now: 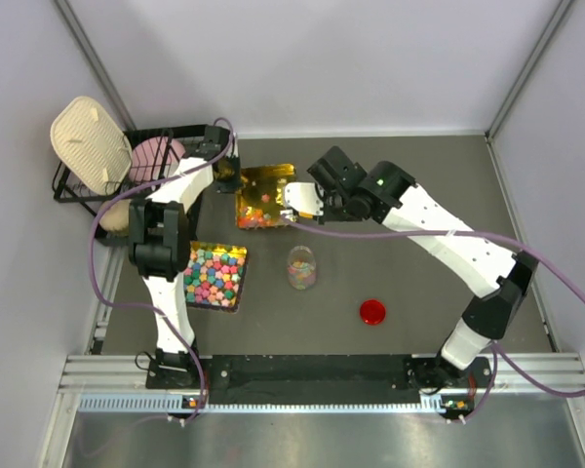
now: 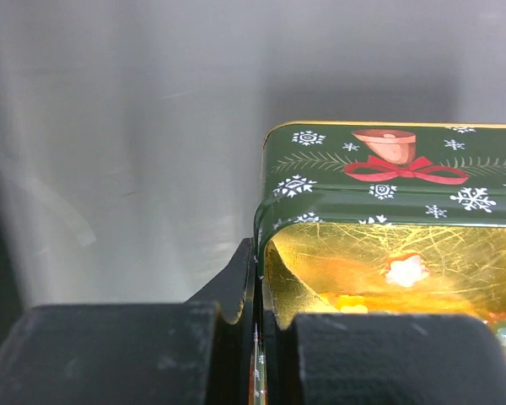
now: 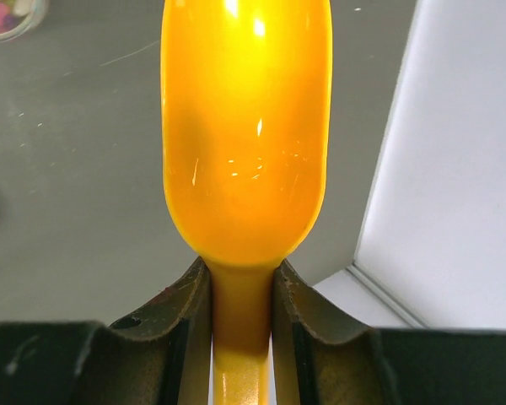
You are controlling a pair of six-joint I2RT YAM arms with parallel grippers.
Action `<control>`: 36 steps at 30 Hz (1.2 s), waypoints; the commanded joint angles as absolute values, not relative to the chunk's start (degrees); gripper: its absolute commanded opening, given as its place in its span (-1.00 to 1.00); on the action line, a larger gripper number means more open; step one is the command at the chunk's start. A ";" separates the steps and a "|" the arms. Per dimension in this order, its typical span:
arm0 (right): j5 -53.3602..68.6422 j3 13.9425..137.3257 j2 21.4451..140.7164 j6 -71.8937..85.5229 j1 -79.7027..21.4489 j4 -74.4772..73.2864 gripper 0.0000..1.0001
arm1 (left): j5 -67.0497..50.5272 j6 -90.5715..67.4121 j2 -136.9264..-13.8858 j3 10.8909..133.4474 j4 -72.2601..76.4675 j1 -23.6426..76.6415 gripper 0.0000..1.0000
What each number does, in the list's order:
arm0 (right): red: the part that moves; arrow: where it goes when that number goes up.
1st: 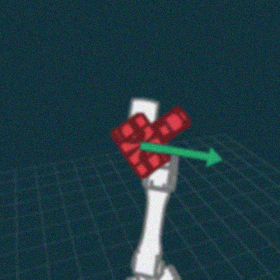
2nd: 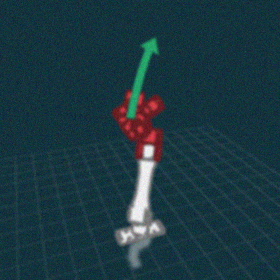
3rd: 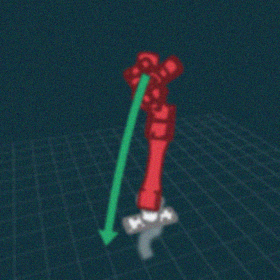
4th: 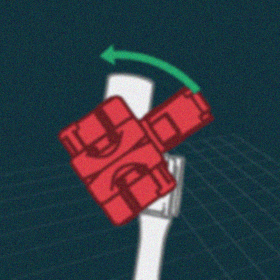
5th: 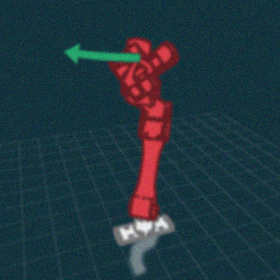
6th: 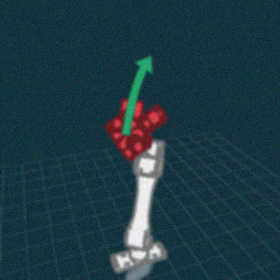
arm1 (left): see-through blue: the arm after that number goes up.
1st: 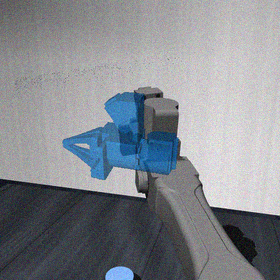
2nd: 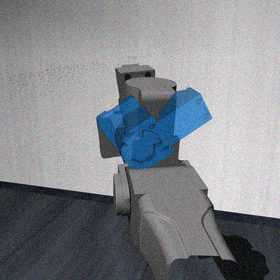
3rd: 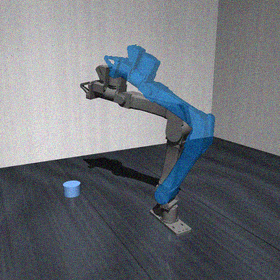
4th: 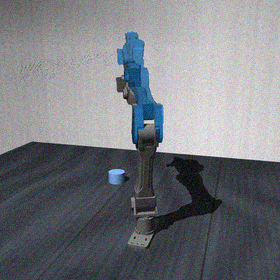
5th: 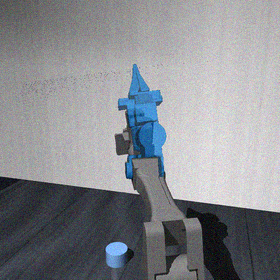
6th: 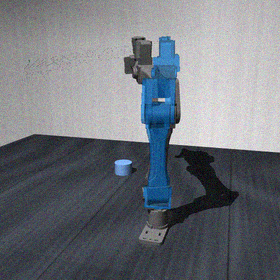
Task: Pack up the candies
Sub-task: Adjust the storage box at the center of the board.
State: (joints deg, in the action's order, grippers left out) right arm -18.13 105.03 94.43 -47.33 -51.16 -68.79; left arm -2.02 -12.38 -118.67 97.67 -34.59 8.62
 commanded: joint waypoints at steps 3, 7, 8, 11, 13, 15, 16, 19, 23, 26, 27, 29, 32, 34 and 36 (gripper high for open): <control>-22.15 111.86 98.52 -45.09 -50.01 -62.05 -1.00 | -24.16 -17.48 -114.43 94.31 -25.66 5.80 -1.00; -22.50 114.78 100.10 -43.42 -49.13 -61.53 -1.00 | -22.77 -17.14 -110.40 88.87 -19.01 5.62 -1.00; -22.50 114.79 100.11 -43.33 -49.13 -61.52 -1.00 | -23.11 -17.14 -108.13 87.55 -15.85 5.62 -1.00; -23.29 115.05 100.89 -43.68 -49.13 -61.35 -1.00 | -22.42 -15.56 -105.30 84.90 -13.79 5.89 -1.00; -25.04 115.92 101.51 -44.64 -49.13 -61.35 -1.00 | -17.06 -13.89 -104.77 85.78 -15.02 6.41 -1.00; -25.66 117.68 102.48 -44.91 -49.13 -61.43 -1.00 | -23.84 -13.71 -103.37 84.04 -11.98 5.81 -1.00; -25.58 118.21 102.65 -45.09 -49.13 -61.44 -1.00 | -25.30 -13.54 -102.49 82.28 -8.73 5.28 -1.00; -26.27 119.35 103.18 -45.00 -49.31 -61.35 -1.00 | -16.79 -12.22 -101.60 81.73 -10.27 7.29 -1.00; -27.59 119.62 103.45 -45.70 -50.27 -61.44 -1.00 | -11.61 -12.04 -103.44 84.19 -12.82 7.38 -1.00; -28.74 119.97 103.62 -46.41 -51.33 -61.35 -1.00 | -24.36 -14.84 -103.28 82.90 -10.75 5.28 -1.00; -28.83 120.06 103.80 -46.58 -51.59 -61.43 -1.00 | -30.61 -18.25 -102.92 81.05 -6.81 3.36 -1.00; -29.09 120.32 103.88 -46.67 -51.94 -61.35 -1.00 | -26.56 -18.91 -102.92 81.72 -6.84 3.69 -1.00; -29.27 120.06 104.06 -46.93 -52.21 -61.43 -1.00 | -19.74 -15.66 -103.54 83.84 -11.06 4.65 -1.00; -29.88 119.97 104.50 -47.28 -52.47 -61.43 -1.00 | -5.35 -12.32 -104.58 87.60 -15.97 8.77 -1.00; -30.67 120.06 105.03 -47.90 -53.08 -61.35 -1.00 | 0.71 -11.69 -105.73 89.46 -20.99 10.19 -1.00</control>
State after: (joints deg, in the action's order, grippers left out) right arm -26.46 117.21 104.31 -47.40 -51.79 -63.44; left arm -13.06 -13.74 -105.14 83.05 -16.34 5.80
